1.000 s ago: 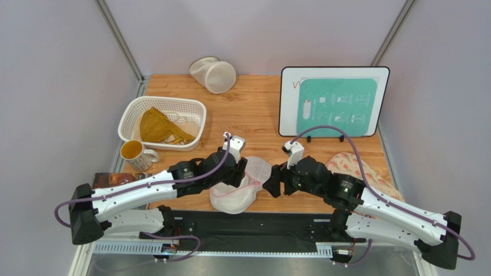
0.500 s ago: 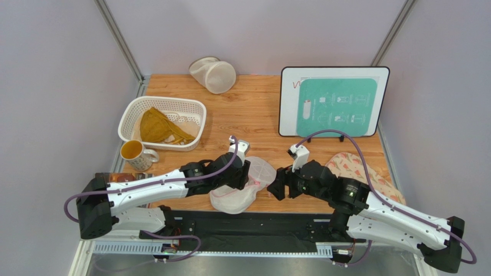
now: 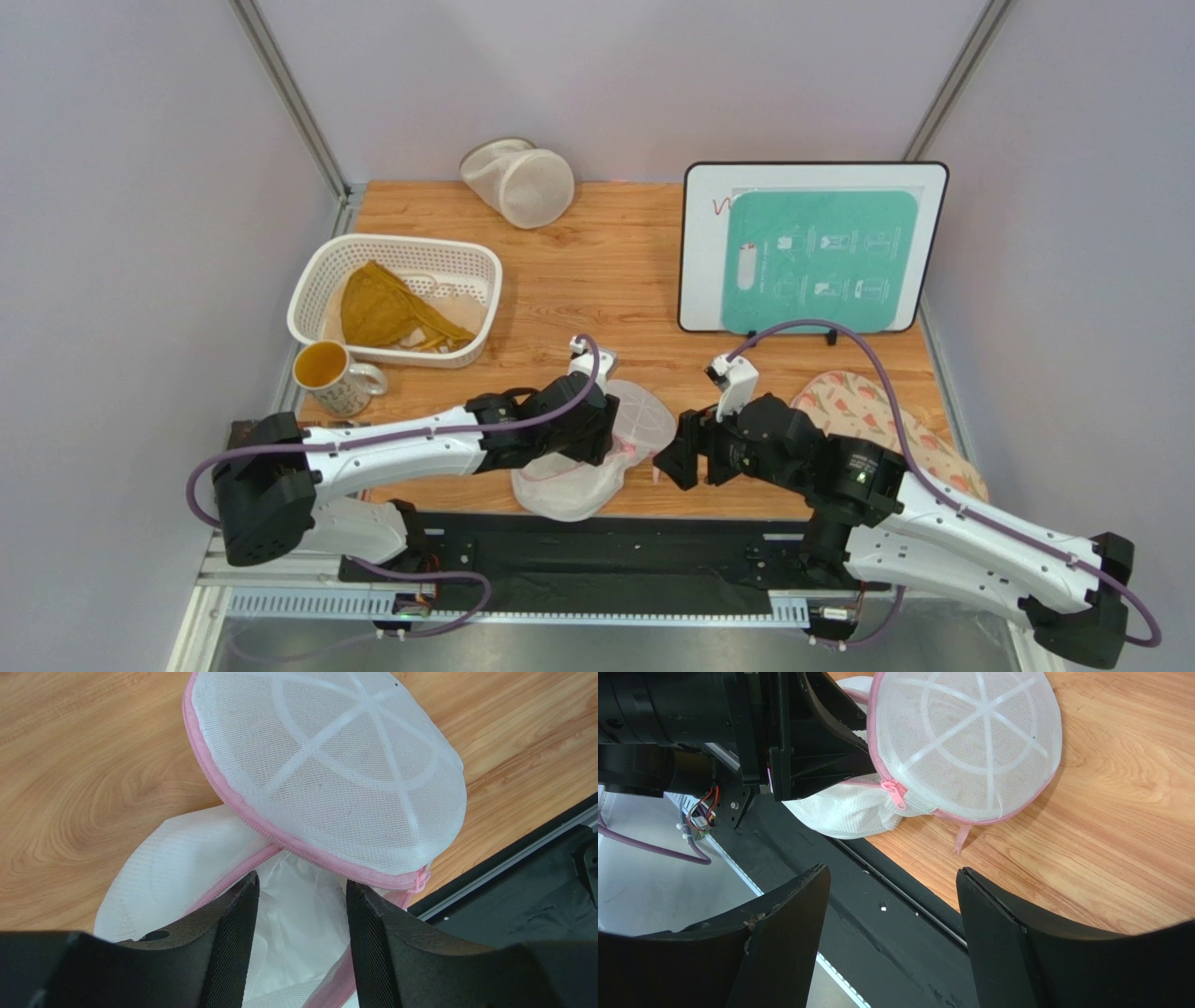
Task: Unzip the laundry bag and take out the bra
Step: Pick up the bra from the laundry bag.
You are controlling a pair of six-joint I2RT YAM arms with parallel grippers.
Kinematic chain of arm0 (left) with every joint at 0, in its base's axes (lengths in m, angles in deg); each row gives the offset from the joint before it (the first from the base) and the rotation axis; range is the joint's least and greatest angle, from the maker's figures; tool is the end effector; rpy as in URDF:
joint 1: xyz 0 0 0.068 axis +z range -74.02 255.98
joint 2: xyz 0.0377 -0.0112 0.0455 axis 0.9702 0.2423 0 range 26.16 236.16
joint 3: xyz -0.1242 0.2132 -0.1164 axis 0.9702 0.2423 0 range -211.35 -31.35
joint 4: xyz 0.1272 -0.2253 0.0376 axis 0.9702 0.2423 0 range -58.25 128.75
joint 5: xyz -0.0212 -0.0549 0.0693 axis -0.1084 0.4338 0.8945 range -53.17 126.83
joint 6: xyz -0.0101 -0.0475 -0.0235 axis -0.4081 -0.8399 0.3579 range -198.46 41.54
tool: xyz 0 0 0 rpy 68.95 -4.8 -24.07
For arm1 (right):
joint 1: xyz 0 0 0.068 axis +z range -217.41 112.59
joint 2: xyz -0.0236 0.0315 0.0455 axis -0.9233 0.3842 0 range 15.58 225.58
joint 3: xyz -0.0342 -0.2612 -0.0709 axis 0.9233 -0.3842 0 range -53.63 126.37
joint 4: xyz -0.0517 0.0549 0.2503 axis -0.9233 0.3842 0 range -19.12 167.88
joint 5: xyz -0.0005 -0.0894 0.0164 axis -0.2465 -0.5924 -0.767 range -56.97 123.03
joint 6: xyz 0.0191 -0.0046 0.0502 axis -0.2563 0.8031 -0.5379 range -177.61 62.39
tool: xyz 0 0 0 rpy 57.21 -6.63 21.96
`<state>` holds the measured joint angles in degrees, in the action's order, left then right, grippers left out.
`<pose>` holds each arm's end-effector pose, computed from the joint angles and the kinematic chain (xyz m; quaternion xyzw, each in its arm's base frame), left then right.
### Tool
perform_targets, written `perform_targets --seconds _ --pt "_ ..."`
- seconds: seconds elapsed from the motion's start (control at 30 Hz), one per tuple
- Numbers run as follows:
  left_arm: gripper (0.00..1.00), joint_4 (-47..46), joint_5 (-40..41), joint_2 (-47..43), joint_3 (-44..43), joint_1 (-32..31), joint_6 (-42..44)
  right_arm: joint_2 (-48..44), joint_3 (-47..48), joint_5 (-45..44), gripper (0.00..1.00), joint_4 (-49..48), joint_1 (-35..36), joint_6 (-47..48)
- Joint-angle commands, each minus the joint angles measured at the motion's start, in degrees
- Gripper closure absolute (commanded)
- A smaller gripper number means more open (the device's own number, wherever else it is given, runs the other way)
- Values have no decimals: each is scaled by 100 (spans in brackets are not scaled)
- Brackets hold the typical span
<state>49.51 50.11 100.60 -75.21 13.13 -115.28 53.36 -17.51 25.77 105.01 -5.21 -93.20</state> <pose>0.1272 -0.2301 0.2136 0.1690 0.9138 -0.2002 0.3104 0.0723 0.1276 0.2642 -0.1763 0.8712 0.3055 0.3414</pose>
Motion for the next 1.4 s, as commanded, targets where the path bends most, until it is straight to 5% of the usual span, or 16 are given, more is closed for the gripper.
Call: perform_targets --seconds 0.0,0.17,0.47,0.57,0.73,0.9,1.37 --pt "41 -264 -220 -34 35 10 -220 1 -35 -108 28 -108 30 -35" --pt "29 -352 -317 -175 96 10 -317 221 -114 -108 28 -353 30 -62" --pt "32 -492 -528 186 281 10 -396 1178 -123 -520 25 -1224 30 -123" --pt "43 -580 -476 159 430 10 -431 1495 -105 -758 25 -1444 21 -167" --pt "77 -510 -317 19 457 10 -405 1820 -140 -820 24 -1760 21 -220" --pt "94 -493 -308 -104 466 10 -396 2330 -158 -681 23 -1989 21 -299" --pt "100 -466 -282 -509 545 10 -300 3164 -114 -311 19 -2964 118 264"
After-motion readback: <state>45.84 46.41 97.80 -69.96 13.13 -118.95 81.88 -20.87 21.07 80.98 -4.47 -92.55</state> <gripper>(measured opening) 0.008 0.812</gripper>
